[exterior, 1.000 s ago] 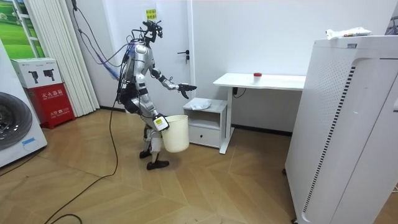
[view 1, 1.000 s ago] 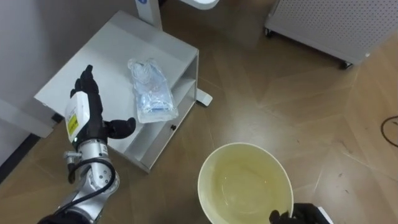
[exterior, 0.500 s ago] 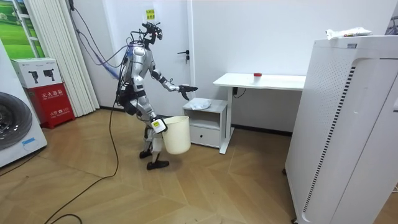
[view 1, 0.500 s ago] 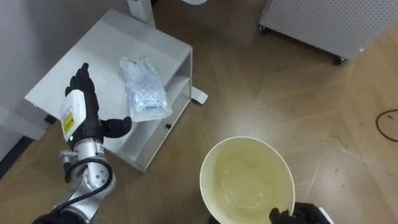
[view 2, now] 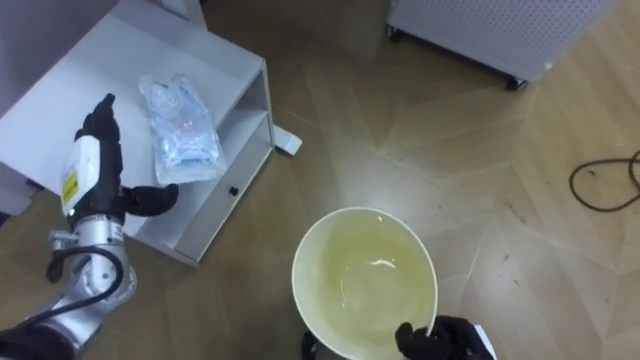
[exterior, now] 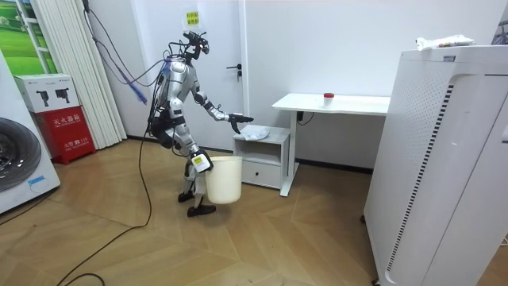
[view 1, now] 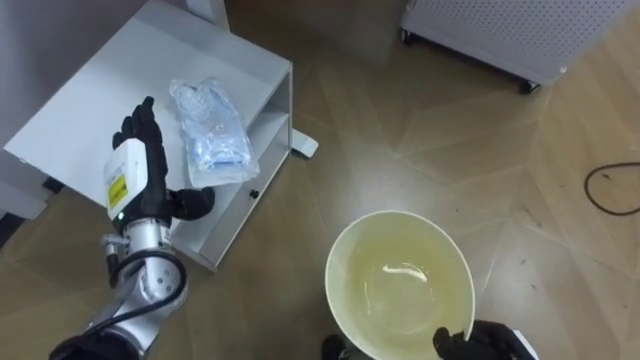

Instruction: Pick garbage

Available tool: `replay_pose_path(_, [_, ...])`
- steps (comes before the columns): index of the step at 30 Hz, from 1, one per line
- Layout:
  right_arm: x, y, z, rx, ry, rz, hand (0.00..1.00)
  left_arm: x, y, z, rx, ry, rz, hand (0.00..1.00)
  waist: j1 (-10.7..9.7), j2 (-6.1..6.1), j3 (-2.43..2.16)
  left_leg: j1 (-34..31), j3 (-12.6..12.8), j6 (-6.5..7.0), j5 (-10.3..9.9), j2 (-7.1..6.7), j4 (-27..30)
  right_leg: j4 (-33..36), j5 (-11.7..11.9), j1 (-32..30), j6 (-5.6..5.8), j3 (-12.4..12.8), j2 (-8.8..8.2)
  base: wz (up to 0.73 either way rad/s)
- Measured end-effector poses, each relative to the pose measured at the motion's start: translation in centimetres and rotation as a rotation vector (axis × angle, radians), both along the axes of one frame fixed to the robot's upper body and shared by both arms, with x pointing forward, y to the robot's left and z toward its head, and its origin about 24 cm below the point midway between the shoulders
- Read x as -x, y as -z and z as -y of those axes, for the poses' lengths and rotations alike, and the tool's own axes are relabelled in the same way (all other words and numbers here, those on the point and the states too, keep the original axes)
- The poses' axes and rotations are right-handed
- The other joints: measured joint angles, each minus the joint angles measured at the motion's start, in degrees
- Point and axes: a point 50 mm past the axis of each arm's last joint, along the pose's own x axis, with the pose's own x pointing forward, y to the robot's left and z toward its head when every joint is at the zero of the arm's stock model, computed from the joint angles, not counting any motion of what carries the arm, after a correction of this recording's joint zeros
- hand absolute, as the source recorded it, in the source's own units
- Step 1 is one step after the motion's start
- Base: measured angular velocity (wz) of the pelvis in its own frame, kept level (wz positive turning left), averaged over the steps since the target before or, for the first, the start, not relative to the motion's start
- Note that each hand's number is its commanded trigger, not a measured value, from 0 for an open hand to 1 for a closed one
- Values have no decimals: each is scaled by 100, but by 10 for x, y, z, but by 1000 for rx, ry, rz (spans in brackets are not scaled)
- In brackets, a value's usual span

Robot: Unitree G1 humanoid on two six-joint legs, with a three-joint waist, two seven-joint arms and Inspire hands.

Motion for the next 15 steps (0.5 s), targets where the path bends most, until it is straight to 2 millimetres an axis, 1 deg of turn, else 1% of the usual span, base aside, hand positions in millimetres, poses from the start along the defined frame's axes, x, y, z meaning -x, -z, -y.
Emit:
replay_pose_path(3, [0, 0, 3, 5, 6, -2, 100, 0, 0, -1, -21, 2, -6, 0, -92, -7, -1, -97, 4, 2, -28, -3, 80, 96, -26, -112, -3, 19, -6, -2])
replay_pose_path(5, [2, 0, 5, 7, 13, -5, 100, 0, 0, -1, -46, 11, -9, 0, -123, -39, -2, -115, 19, 0, -59, -4, 129, 167, -53, -158, -11, 27, 0, -7])
replay_pose_path(8, [6, 1, 10, 1, 35, -14, 100, -1, -1, 0, -54, 17, -5, 0, -165, -46, -2, -187, 32, -6, -95, 67, 199, 211, -64, -238, -19, 56, 36, -7])
replay_pose_path(9, [8, 2, 11, 1, 40, -26, 100, -1, -1, 0, -56, 17, -7, 0, -178, -51, -2, -212, 33, -15, -127, 79, 257, 252, -78, -264, -37, 58, 55, -10])
replay_pose_path(11, [11, 4, 14, 2, 54, -41, 100, -1, 0, 1, -89, 29, -16, 0, -182, -57, -4, -250, 49, -34, -168, 102, 327, 303, -100, -308, -42, 76, 90, -10])
replay_pose_path(15, [14, 6, 18, 16, 73, -71, 100, -1, 2, 1, -225, 64, -50, 0, -237, -60, -6, -401, 2, -63, -187, 110, 428, 389, -115, -444, -65, 60, 106, -1])
